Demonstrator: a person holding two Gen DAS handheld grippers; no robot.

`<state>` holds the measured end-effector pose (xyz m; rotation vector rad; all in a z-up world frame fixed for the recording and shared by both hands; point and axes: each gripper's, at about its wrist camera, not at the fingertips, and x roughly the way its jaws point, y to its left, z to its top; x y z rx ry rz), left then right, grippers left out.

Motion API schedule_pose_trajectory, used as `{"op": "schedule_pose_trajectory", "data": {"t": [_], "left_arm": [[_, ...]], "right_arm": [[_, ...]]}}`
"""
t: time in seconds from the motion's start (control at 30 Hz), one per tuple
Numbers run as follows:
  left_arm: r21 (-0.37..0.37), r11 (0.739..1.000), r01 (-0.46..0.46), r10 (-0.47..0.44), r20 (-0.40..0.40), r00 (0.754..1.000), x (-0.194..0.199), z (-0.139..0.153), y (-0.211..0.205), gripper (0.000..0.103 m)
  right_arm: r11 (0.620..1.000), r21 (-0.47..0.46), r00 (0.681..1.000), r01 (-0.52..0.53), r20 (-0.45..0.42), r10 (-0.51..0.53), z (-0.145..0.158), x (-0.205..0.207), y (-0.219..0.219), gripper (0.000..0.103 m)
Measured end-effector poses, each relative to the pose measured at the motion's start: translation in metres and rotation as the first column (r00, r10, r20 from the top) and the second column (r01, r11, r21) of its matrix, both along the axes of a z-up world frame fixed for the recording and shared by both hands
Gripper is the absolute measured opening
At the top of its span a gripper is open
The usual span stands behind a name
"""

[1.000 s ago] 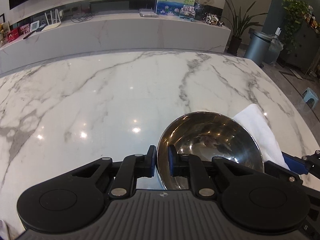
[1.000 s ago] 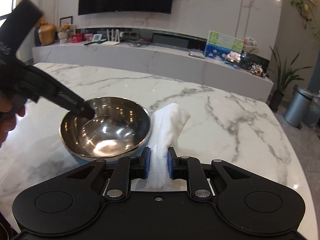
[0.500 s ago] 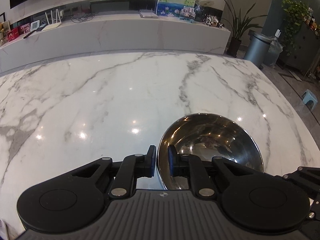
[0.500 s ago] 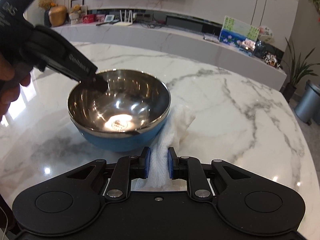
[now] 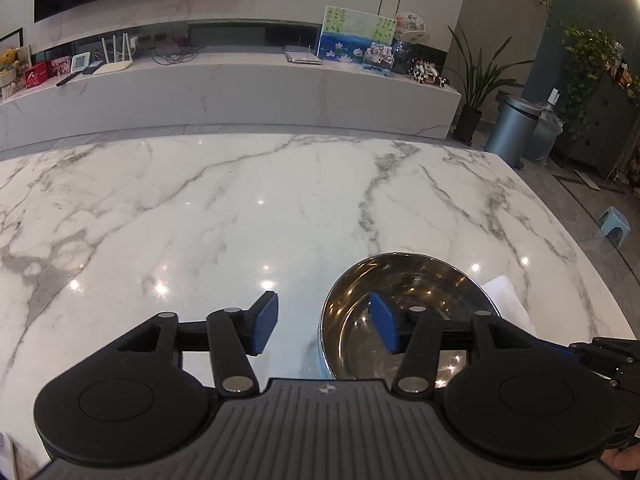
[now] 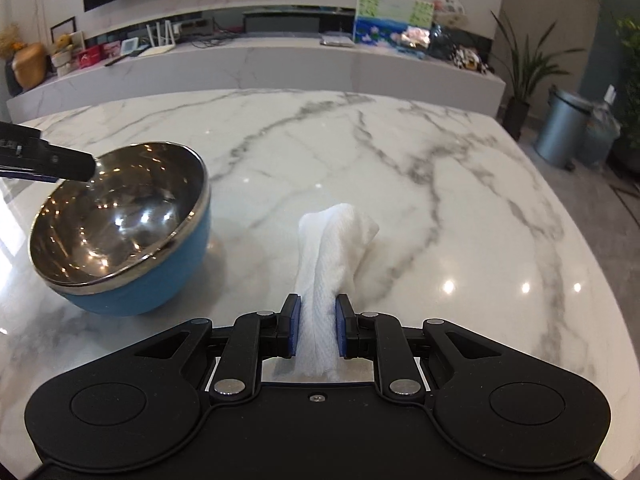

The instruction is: Clean bowl

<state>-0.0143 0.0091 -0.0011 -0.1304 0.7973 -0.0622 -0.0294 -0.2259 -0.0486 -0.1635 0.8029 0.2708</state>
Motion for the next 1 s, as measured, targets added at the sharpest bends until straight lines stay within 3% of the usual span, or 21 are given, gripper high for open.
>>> {"op": "schedule_pose_trajectory", "data": {"t": [0.33,0.57,0.7,1.0], "left_arm": [[-0.019,1.0,0.0,0.0,-0.017,1.0,-0.001,-0.002,0.001,0.054],[-0.027,1.0,0.002,-0.002,-0.01,1.0,-0.006,-0.001,0.001,0.073],[-0.014,1.0,0.006,-0.006,-0.005,1.0,-0.009,0.002,-0.001,0.074],[0.038,0.999,0.007,-0.008,0.024,1.0,-0.024,0.01,-0.007,0.078]], "right_arm": [[1.0,-0.006,0.999,0.006,-0.036,-0.006,-0.002,0.001,0.001,0.018],[1.0,-0.001,0.999,0.023,-0.036,-0.023,0.004,-0.003,0.001,0.02],[0.999,0.001,0.999,0.053,0.014,-0.053,0.013,-0.007,-0.001,0.047],[0.994,0.064,0.991,0.09,0.092,-0.096,0.041,-0.026,-0.006,0.072]]}}
